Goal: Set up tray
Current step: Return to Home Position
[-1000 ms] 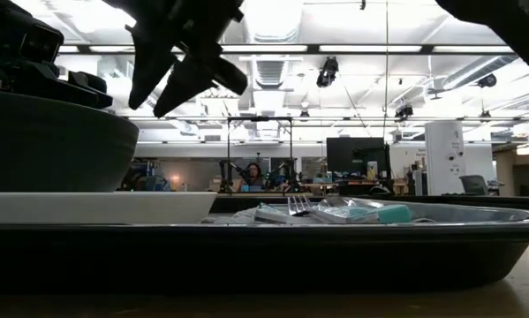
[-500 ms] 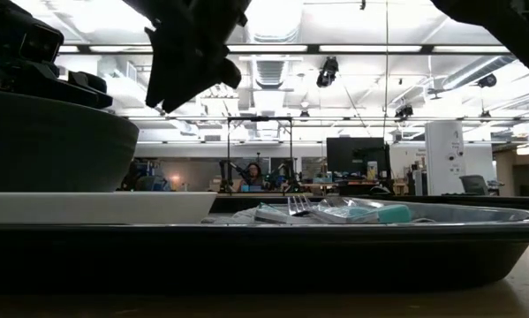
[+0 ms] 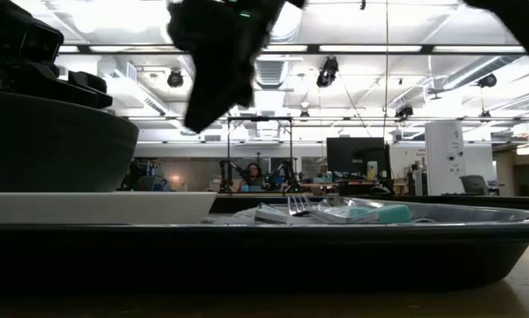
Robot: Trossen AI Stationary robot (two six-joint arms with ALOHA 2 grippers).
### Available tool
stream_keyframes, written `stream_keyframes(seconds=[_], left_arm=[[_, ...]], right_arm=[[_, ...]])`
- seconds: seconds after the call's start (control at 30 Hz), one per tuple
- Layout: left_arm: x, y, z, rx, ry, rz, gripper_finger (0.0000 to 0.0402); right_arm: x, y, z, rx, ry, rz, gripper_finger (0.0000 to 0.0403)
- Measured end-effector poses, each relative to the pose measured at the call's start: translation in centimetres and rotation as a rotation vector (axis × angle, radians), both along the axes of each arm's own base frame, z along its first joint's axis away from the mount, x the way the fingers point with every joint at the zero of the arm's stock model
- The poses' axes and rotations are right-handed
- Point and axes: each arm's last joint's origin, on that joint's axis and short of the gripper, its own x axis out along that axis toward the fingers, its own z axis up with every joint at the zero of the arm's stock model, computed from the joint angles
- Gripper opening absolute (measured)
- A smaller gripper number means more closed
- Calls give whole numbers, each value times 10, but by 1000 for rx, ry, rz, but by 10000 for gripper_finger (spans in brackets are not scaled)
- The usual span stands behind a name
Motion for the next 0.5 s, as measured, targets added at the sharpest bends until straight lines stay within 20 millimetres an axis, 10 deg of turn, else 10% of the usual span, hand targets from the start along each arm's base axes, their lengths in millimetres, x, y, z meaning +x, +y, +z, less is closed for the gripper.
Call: stream_keyframes(seconds=[0.5], left_arm=[[0,0,0,0,0,0,71]], right_arm=[[-180,-33,9,173,-516,85,121]])
